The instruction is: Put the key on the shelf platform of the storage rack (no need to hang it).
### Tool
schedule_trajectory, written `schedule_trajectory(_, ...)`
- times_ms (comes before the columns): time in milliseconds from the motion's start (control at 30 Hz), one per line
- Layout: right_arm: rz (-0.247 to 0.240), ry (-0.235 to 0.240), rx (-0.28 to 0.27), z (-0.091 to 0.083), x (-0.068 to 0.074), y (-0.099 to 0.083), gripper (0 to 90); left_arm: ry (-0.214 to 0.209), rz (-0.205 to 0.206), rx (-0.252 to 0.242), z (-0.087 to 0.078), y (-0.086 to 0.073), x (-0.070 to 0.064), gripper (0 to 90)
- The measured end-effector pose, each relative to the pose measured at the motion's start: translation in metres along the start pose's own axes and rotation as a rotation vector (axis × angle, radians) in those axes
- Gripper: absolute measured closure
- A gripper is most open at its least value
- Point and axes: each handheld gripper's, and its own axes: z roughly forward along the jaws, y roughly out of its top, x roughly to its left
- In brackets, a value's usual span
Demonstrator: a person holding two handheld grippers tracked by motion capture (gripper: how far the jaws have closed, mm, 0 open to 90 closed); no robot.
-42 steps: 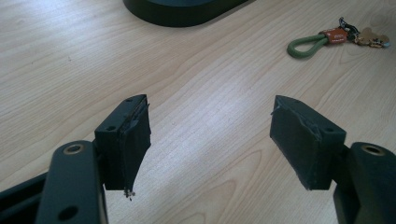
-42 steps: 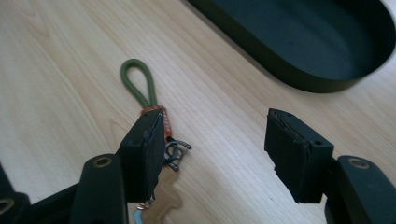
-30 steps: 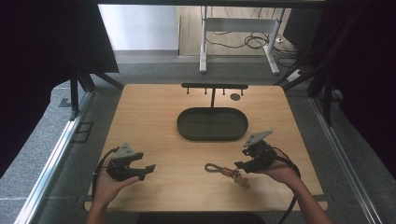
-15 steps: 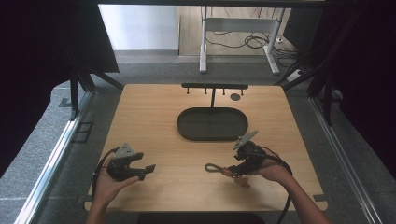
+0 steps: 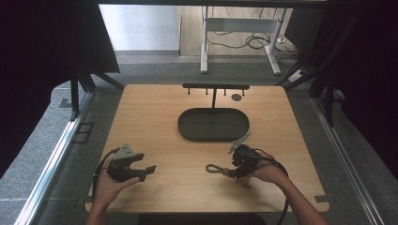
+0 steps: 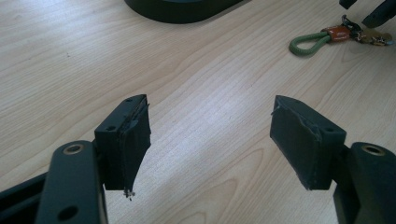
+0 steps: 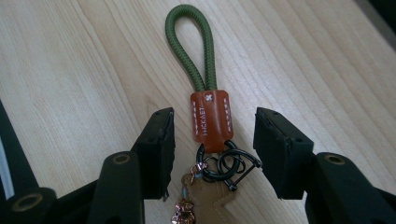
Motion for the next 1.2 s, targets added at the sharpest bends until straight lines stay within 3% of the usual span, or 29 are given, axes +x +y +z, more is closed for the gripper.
schedule_trajectory(700,-0.046,0.009,0.101,0.024,-0.001,0.005,54.4,-0.002,0.003,0.011,0.004,-0.001,-0.001,29.2)
schedule_trajectory(1200,-0.078,-0.011,0.112,0.027,0.000,0.008,65.0,-0.006,0.008,0.015,0.006,-0.001,-0.002,29.2)
